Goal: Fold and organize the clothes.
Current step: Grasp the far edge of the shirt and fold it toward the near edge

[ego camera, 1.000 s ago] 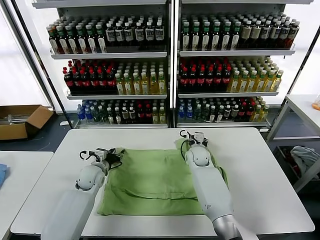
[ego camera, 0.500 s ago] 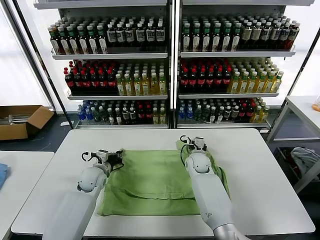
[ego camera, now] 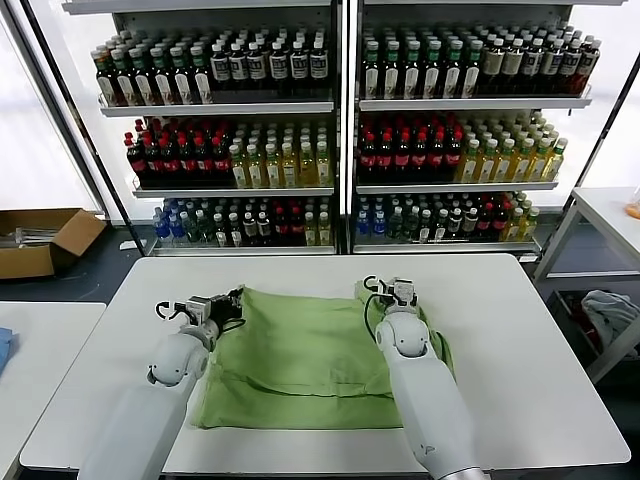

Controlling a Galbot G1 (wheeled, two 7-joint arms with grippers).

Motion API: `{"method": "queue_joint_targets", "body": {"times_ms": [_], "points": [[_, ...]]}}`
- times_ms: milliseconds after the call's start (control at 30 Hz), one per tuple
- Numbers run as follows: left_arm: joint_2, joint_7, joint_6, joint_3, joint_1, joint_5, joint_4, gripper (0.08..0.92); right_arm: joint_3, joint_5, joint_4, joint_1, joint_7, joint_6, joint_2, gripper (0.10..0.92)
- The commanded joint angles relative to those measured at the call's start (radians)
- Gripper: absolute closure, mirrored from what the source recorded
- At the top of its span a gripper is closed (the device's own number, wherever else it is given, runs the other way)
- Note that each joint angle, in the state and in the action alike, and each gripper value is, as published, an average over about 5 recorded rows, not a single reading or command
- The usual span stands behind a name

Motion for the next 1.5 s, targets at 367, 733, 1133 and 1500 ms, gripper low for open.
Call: {"method": "queue_joint_targets", "body": {"times_ms": [367, 733, 1133, 1500], "points": [[0.026, 0.006, -0.021, -0.053, 0.137, 0.002, -0.17, 0.915, 0.011, 0.015, 0.333, -0.115, 0.016, 0.008, -0.059, 0.916], [0.033, 0.024, -0.022, -0.122, 0.274, 0.004, -0.293, 0.915, 0.027, 0.035, 0.512, -0.308, 0.045, -0.017, -0.101, 0.916], [0.003, 0.056, -0.035, -0.18, 0.418, 0.055, -0.392, 0.915, 0.034, 0.016, 0.656, -0.523, 0.074, -0.019, -0.091, 0.916], [-0.021, 0.061, -0.035, -0.19, 0.497, 0.095, -0.432, 0.915, 0.047, 0.006, 0.749, -0.626, 0.074, -0.021, -0.11, 0.916]]}}
